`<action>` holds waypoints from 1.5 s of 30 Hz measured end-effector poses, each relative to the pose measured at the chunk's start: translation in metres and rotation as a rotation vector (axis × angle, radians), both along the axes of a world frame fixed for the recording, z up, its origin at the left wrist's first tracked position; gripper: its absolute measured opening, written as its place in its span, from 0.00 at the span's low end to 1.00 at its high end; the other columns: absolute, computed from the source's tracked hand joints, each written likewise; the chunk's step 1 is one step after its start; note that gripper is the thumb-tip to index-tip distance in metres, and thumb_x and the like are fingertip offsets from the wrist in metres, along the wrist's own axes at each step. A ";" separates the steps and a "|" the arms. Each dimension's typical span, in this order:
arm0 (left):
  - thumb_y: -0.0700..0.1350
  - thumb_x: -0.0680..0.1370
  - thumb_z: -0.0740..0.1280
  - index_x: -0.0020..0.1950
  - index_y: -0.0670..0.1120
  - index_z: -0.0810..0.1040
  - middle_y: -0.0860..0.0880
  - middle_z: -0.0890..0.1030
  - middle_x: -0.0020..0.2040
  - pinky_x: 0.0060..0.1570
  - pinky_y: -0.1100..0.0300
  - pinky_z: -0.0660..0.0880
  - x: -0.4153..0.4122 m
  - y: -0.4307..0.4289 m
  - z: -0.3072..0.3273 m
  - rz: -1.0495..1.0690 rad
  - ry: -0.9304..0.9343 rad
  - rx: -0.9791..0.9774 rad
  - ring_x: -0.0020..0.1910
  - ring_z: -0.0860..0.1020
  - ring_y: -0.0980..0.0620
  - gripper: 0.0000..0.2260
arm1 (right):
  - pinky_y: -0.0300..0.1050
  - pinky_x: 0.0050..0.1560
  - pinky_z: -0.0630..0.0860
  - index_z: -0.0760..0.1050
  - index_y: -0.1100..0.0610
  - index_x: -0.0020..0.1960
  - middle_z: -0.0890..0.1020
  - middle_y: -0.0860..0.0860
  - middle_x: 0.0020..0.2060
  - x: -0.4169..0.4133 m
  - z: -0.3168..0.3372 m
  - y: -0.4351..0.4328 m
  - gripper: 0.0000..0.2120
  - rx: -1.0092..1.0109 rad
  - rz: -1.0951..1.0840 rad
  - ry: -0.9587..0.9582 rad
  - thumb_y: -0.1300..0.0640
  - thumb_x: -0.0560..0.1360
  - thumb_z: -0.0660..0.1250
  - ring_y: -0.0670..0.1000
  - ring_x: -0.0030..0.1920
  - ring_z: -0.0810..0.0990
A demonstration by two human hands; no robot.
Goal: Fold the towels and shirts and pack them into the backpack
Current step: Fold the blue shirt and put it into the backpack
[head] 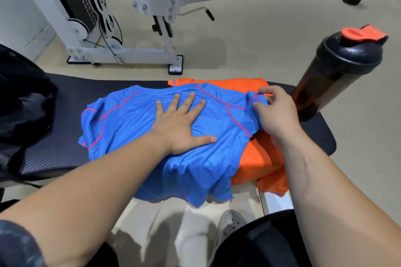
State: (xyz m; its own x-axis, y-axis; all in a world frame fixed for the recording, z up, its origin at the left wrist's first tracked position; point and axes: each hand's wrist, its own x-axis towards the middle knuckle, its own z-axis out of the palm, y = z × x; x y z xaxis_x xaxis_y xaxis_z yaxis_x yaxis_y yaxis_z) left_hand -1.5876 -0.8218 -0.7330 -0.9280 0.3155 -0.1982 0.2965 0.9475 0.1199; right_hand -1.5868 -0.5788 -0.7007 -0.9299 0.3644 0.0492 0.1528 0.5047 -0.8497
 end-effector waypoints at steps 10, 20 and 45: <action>0.85 0.63 0.43 0.81 0.63 0.39 0.57 0.37 0.82 0.74 0.30 0.42 -0.018 -0.031 0.000 0.065 0.008 -0.032 0.81 0.39 0.45 0.51 | 0.40 0.68 0.66 0.73 0.56 0.73 0.77 0.51 0.69 -0.003 0.007 -0.014 0.25 0.268 0.136 -0.005 0.63 0.75 0.67 0.52 0.70 0.74; 0.75 0.72 0.53 0.81 0.54 0.59 0.46 0.58 0.81 0.76 0.35 0.53 0.040 0.008 0.021 -0.207 0.246 0.144 0.80 0.57 0.40 0.42 | 0.29 0.67 0.56 0.65 0.57 0.78 0.69 0.49 0.75 -0.006 0.000 -0.016 0.32 0.241 0.260 -0.073 0.65 0.75 0.69 0.47 0.75 0.67; 0.55 0.76 0.69 0.54 0.52 0.81 0.50 0.76 0.57 0.54 0.49 0.75 0.059 0.049 0.039 -0.597 0.099 0.440 0.54 0.77 0.46 0.11 | 0.31 0.68 0.57 0.64 0.59 0.78 0.69 0.52 0.76 0.008 0.005 -0.014 0.31 0.163 0.361 -0.166 0.64 0.76 0.67 0.49 0.75 0.67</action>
State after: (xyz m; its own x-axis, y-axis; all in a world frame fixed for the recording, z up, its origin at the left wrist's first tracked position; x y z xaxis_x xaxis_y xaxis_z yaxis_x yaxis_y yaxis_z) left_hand -1.5291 -0.7724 -0.6942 -0.5814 0.8018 0.1381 0.7742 0.4931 0.3968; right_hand -1.5783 -0.5925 -0.6959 -0.9965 0.0141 -0.0823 0.0701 0.6765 -0.7331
